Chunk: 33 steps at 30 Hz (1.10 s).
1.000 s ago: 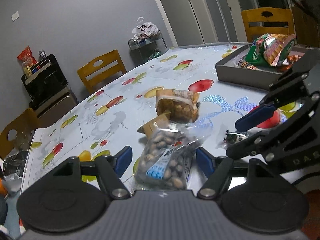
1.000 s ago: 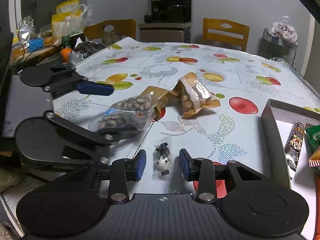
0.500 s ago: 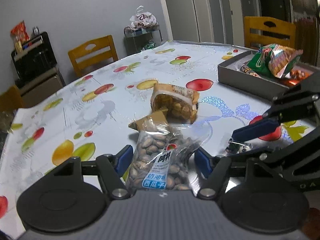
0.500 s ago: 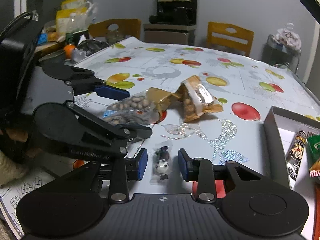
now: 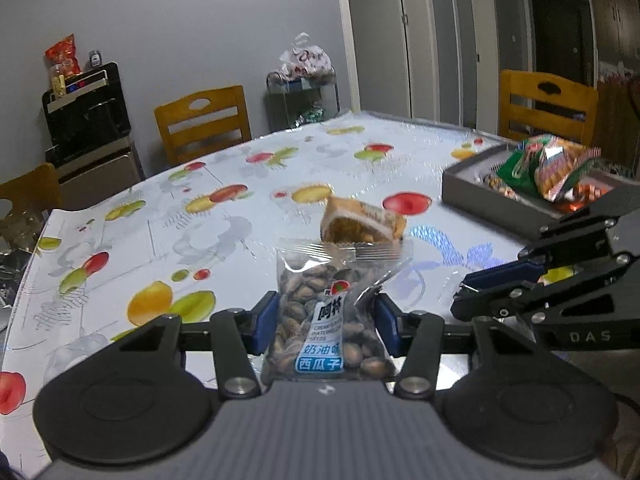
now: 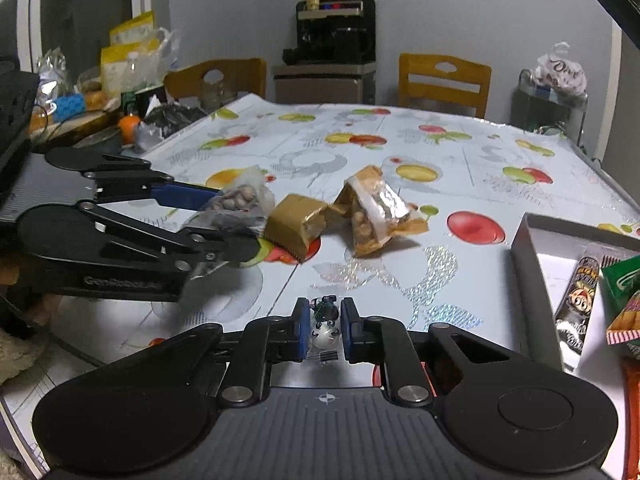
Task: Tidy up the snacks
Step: 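Carry the seed bag with the left tool while the right tool carries the candy to the tray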
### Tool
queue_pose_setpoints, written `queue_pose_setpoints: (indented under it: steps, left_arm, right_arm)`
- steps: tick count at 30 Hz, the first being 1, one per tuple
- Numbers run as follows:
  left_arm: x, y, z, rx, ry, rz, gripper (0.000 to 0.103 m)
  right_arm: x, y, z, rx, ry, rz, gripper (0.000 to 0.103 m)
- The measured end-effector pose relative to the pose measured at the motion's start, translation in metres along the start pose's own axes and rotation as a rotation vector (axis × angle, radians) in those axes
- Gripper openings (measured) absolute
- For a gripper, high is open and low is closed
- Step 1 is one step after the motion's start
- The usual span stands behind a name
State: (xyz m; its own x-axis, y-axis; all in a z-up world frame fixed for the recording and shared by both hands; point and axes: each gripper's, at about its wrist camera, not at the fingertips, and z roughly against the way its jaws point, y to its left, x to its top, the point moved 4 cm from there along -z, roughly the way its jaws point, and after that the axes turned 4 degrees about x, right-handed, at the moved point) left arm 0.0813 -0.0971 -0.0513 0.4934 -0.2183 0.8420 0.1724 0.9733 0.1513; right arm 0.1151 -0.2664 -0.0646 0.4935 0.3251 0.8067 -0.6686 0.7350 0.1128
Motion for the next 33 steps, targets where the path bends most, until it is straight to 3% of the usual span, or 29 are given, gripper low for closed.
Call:
queue_pose_setpoints:
  steps: [15, 33]
  left_arm:
    - [0.029, 0.000, 0.047, 0.014, -0.116, 0.003, 0.049]
    - [0.068, -0.062, 0.047, -0.106, -0.158, -0.079, 0.049]
  right_arm:
    - [0.015, -0.007, 0.032, 0.014, -0.087, -0.013, 0.018]
    - [0.007, -0.050, 0.094, -0.058, -0.186, -0.052, 0.018]
